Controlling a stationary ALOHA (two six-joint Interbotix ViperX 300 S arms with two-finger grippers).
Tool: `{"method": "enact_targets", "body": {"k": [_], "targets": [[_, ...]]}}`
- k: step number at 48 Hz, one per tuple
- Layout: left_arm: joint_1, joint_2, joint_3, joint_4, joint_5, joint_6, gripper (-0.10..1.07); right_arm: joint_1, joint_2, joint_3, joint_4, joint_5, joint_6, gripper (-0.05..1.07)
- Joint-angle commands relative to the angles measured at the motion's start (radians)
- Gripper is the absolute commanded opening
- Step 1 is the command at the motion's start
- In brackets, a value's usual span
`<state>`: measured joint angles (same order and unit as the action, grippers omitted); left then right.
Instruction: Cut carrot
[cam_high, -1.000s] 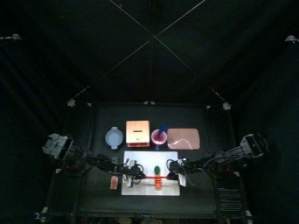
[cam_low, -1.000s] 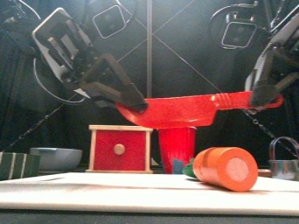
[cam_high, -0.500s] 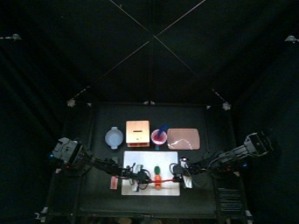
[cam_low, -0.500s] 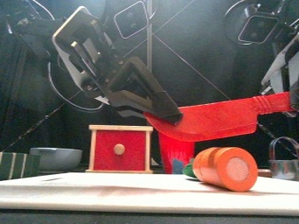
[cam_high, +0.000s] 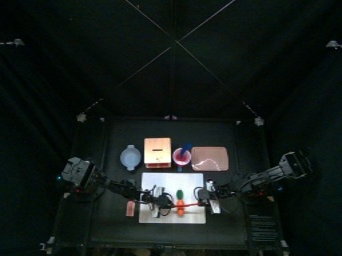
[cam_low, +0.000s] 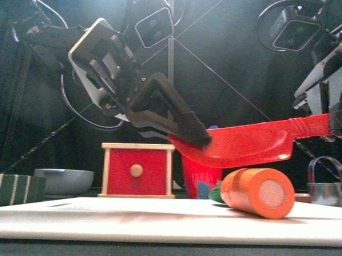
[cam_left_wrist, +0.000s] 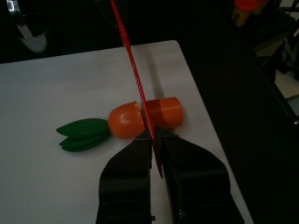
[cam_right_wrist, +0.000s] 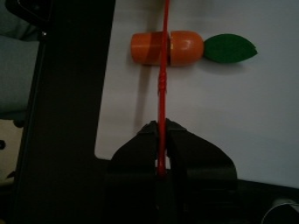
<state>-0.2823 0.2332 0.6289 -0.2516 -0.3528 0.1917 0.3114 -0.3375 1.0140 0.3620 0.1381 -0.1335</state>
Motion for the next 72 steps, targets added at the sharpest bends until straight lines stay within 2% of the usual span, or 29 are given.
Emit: {"method": "enact_targets", "body": {"k": [1, 42, 61, 72], "targets": [[0.003, -0.018, -0.008, 0.006, -0.003, 0.008, 0.45, 0.002, -0.021, -0.012, -0.006, 0.012, -0.003, 0.35], [0.008, 0.017, -0.009, 0.006, -0.003, 0.006, 0.45, -0.003, 0.015, -0.006, -0.026, 0.011, -0.005, 0.35], [0.017, 0.008, 0.037, 0.005, 0.048, 0.005, 0.44, -0.003, 0.114, -0.028, -0.032, 0.003, -0.006, 0.35], [0.043, -0.012, 0.061, 0.006, 0.051, 0.006, 0.44, -0.035, 0.149, -0.037, -0.077, -0.035, -0.005, 0.34]]}}
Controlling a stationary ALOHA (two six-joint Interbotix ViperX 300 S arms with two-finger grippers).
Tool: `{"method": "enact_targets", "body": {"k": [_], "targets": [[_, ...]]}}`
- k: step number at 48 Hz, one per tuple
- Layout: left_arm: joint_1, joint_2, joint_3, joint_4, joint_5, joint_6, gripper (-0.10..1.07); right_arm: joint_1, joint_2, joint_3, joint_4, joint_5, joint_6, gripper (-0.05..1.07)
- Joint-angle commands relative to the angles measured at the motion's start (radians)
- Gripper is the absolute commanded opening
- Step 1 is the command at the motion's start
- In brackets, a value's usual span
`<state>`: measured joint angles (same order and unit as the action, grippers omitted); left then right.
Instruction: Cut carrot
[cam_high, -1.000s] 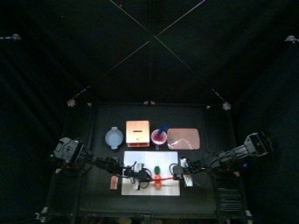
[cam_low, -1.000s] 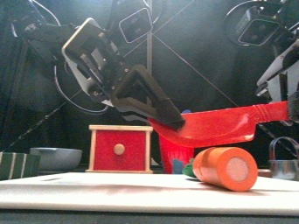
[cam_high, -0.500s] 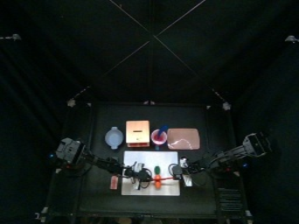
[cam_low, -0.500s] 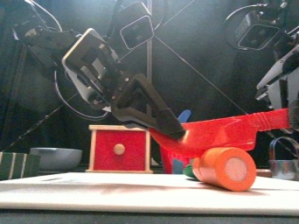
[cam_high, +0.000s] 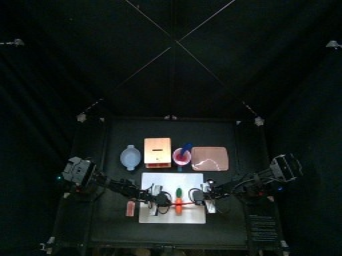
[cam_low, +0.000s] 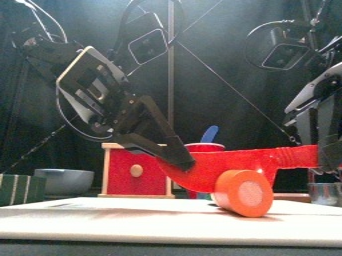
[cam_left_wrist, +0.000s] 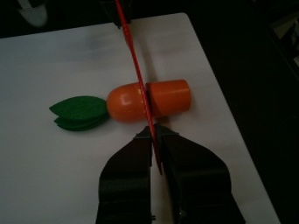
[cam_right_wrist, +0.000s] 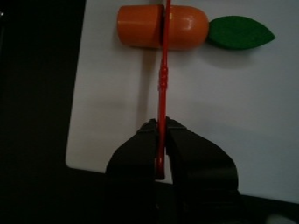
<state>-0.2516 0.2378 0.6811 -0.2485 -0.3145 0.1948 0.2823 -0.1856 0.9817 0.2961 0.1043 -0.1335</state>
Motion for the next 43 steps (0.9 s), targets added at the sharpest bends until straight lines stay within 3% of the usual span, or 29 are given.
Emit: {"method": "enact_targets", "body": {"k": [1, 25, 32, 43], "targets": [[0.012, -0.017, 0.009, 0.003, 0.012, 0.003, 0.44, -0.006, -0.003, -0.005, -0.011, 0.000, -0.005, 0.34], [0.014, 0.021, 0.011, 0.011, 0.071, 0.003, 0.44, -0.006, 0.155, -0.032, -0.029, -0.012, -0.006, 0.34], [0.023, 0.000, 0.014, 0.014, 0.075, 0.003, 0.44, -0.009, 0.115, -0.046, -0.060, 0.005, -0.006, 0.34], [0.032, -0.080, 0.017, 0.049, 0.075, 0.003, 0.44, -0.035, -0.041, -0.051, -0.140, 0.057, -0.005, 0.34]]}}
